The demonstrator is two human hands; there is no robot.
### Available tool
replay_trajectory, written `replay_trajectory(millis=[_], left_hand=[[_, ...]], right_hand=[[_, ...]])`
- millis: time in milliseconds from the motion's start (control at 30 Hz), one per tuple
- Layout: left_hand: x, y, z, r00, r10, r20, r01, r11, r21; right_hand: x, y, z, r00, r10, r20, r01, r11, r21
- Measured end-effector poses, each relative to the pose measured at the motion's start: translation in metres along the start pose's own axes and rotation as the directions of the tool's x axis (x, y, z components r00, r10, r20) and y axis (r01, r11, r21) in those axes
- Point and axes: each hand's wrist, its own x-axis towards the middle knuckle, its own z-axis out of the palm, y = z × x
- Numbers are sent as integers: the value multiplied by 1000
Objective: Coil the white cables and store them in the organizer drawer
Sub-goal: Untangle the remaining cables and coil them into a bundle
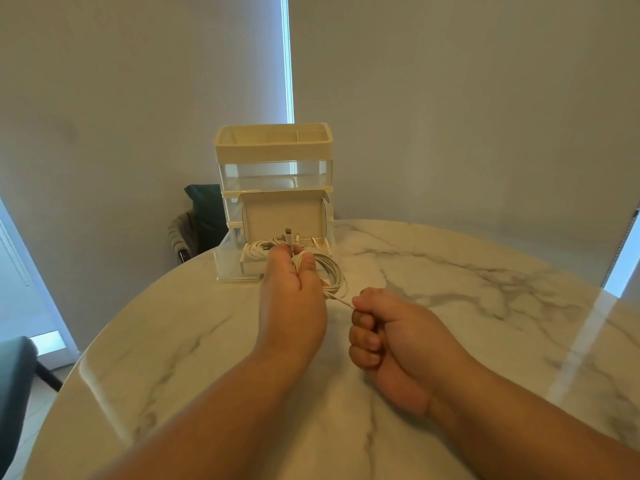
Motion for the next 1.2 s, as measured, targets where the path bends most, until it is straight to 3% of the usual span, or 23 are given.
replay_trajectory(millis=[200,367,500,900,1067,1200], left_hand=[[4,0,-2,990,-131,-44,130,991,-41],[2,-3,4,945,-315,86,326,897,-298],[-5,0,9,913,-365,183,407,843,-350],[-15,7,17,960,-210,184,240,957,-161],[-15,8,17,960,-206,189,239,956,-169],[-16,7,18,969,-165,186,192,971,-142]], right_hand=[[-6,3,6,992,104,74,-99,993,-69],[1,4,-3,989,143,-42,-148,973,-177],[15,7,-14,983,131,-132,-149,980,-136],[20,10,-7,995,-38,-96,34,998,-43],[7,-5,-2,1000,12,28,-17,982,186],[6,-4,-5,999,-22,-33,22,1000,-4]])
